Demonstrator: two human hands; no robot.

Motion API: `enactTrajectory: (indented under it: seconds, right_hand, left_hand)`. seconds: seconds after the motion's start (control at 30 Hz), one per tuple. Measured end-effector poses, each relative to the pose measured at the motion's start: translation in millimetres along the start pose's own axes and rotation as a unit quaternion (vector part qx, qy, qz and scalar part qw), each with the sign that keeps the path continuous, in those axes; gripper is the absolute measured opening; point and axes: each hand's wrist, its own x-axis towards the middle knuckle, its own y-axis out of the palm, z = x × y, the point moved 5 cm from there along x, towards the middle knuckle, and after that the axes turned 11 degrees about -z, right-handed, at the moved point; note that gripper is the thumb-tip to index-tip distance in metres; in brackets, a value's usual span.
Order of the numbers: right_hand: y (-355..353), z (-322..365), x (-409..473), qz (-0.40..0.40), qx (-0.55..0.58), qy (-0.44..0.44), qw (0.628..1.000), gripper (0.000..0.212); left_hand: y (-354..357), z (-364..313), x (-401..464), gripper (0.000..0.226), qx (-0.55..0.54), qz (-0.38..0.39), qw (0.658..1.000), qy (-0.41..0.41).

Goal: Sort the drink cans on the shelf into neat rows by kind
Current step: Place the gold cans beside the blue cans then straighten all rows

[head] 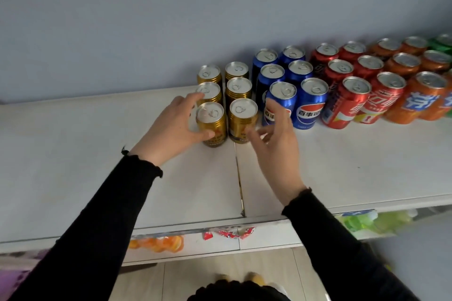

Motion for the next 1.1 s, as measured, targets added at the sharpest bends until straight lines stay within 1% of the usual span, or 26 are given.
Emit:
enactTrajectory:
  seconds: [0.07,0.1,0.17,0.2,0.3,0.37,0.43,0.6,0.77,0.83,0.9,0.93,1.0,1.07,1.1]
  right_hand:
    - [-12,21,14,0.008,-0.06,-0.094,0.994,0.051]
    - [-13,31,21,0.019,-0.105,-0.148,0.983,0.047]
    - [-8,48,33,0.054,-0.211,-0.239,0.946,0.046]
    - [-3,52,39,0.079,-0.264,-0.264,0.924,0.047]
    - [13,52,51,0.164,-0.378,-0.296,0.862,0.052]
    - [20,51,55,0.195,-0.404,-0.307,0.839,0.045]
    - [23,50,59,0.201,-0.416,-0.319,0.828,0.037]
    - [26,45,68,0.236,-0.408,-0.314,0.824,0.042]
    - [31,43,74,0.216,-0.415,-0.319,0.824,0.042]
    - [33,44,74,0.219,-0.417,-0.322,0.821,0.043]
    - [32,44,78,0.236,-0.413,-0.321,0.819,0.049]
    - [30,44,82,0.245,-0.402,-0.318,0.823,0.053]
    - [20,51,98,0.249,-0.36,-0.305,0.846,0.058]
    - [14,61,119,0.234,-0.335,-0.296,0.863,0.053]
    - [15,64,129,0.235,-0.338,-0.29,0.864,0.05]
  left_hand:
    - [-10,-2,3,0.077,0.012,-0.008,1.0,0.015]
    - [-12,-4,5,0.073,0.02,-0.01,0.999,0.027]
    - [-13,-10,8,0.068,0.037,-0.009,0.998,0.051]
    - [-12,-13,9,0.066,0.046,-0.008,0.997,0.06]
    - [-5,-17,13,0.056,0.063,0.0,0.995,0.072]
    - [-2,-17,14,0.051,0.066,0.0,0.995,0.07]
    - [-2,-18,16,0.049,0.064,-0.003,0.996,0.068]
    - [-4,-17,22,0.049,0.064,0.01,0.996,0.055]
    - [-5,-19,25,0.046,0.068,0.021,0.997,0.035]
    - [-5,-19,24,0.045,0.065,0.021,0.997,0.028]
    - [-5,-20,23,0.048,0.068,0.027,0.997,0.028]
    - [-5,-21,24,0.053,0.07,0.032,0.997,0.029]
    - [-13,-22,29,0.062,0.065,0.028,0.997,0.016]
    - [-26,-22,42,0.061,0.073,0.002,0.997,0.005]
    - [-31,-21,52,0.06,0.086,-0.007,0.996,-0.001]
